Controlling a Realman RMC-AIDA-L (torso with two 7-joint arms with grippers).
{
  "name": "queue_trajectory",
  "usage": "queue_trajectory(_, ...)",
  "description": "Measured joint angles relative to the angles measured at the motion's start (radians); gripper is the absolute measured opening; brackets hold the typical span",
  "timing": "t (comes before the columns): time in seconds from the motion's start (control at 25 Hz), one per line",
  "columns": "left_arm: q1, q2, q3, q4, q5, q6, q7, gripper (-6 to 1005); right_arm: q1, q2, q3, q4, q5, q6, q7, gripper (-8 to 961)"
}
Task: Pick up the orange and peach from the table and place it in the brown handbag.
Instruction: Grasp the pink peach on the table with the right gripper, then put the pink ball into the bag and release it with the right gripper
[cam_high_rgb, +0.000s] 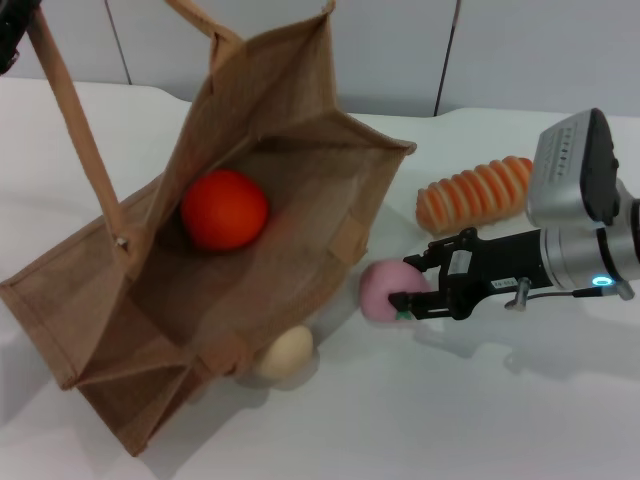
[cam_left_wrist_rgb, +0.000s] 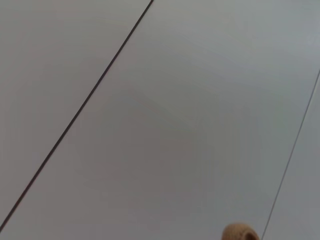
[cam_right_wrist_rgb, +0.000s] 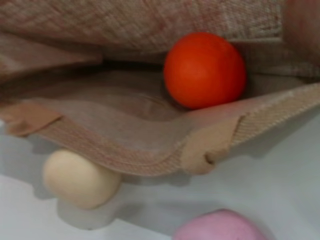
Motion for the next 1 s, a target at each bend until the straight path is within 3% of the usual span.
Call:
queue_trajectory(0.24,0.0,0.001,0.0,0.0,0.0,0.0,0.0,111,-0.016,-0.002,0.008,-0.028,0.011,-0.056,-0.024,541)
queue_trajectory(0.64,-0.003,0.002,0.0,0.0,0.016,0.0,0.0,111,-0.125,-0.004,0.011,-0.199,0.143,-0.204,-0.075,472)
queue_trajectory(0.84,-0.006,0.002,0.0,0.0,0.023,0.0,0.0,111,-0.181,-0.006,0.011,-0.301,0.21,-0.328,-0.07,457)
queue_trajectory(1.0,-0.014,0.001,0.001,0.0,0.03,0.0,0.0,111,-0.177,-0.007,0.006,-0.343,0.24,-0.47,-0.08,445)
